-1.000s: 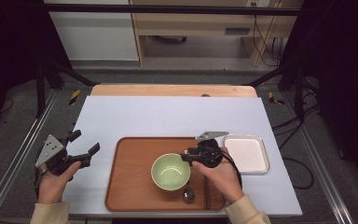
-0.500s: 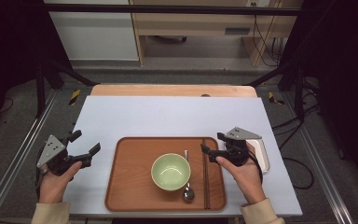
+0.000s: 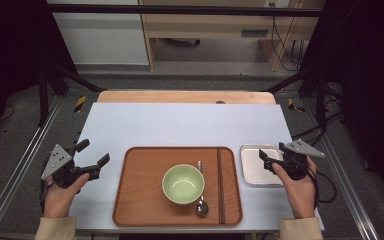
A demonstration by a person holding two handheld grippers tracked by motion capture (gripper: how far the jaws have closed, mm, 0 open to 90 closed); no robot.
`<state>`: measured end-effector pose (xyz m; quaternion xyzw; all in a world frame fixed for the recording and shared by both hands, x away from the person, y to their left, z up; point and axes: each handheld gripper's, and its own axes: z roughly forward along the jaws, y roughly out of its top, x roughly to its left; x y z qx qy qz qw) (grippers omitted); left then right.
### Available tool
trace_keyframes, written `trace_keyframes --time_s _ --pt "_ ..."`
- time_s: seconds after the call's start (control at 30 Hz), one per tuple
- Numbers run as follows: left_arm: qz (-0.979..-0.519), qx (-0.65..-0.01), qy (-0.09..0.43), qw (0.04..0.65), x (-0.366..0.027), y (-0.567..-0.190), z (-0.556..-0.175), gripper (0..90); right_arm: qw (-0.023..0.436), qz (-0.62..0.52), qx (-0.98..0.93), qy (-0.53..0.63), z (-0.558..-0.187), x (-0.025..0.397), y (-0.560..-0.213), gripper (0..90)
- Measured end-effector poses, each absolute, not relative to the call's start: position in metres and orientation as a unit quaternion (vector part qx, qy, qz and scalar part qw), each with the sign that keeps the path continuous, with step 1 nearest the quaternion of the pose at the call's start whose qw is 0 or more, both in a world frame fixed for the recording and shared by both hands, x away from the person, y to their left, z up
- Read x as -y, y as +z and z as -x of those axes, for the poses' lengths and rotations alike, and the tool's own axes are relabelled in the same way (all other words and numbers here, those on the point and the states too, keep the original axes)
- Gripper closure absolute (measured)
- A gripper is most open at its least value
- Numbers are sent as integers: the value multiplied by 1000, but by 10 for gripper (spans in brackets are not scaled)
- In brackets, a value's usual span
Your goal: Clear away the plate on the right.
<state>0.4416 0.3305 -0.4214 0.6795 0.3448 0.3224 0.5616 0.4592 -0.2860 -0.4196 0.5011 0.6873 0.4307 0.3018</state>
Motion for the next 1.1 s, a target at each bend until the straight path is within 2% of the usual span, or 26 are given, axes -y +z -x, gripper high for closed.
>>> trace_keyframes --time_s 0.27,0.43,0.57,0.73,1.1 --pt "-679 -344 323 562 -331 -421 -441 103 304 -537 -664 422 -455 316 -423 247" --pt "-678 -345 324 562 -331 -420 -441 103 303 -564 -651 408 -453 333 -430 381" --pt "-680 -345 323 561 -330 -421 -442 103 274 -596 -641 399 -453 348 -441 508" --pt "-683 -344 323 558 -329 -421 -442 104 242 -613 -646 386 -456 354 -451 621" --pt "-686 -341 320 557 -326 -422 -442 104 178 -635 -647 384 -464 358 -465 732"
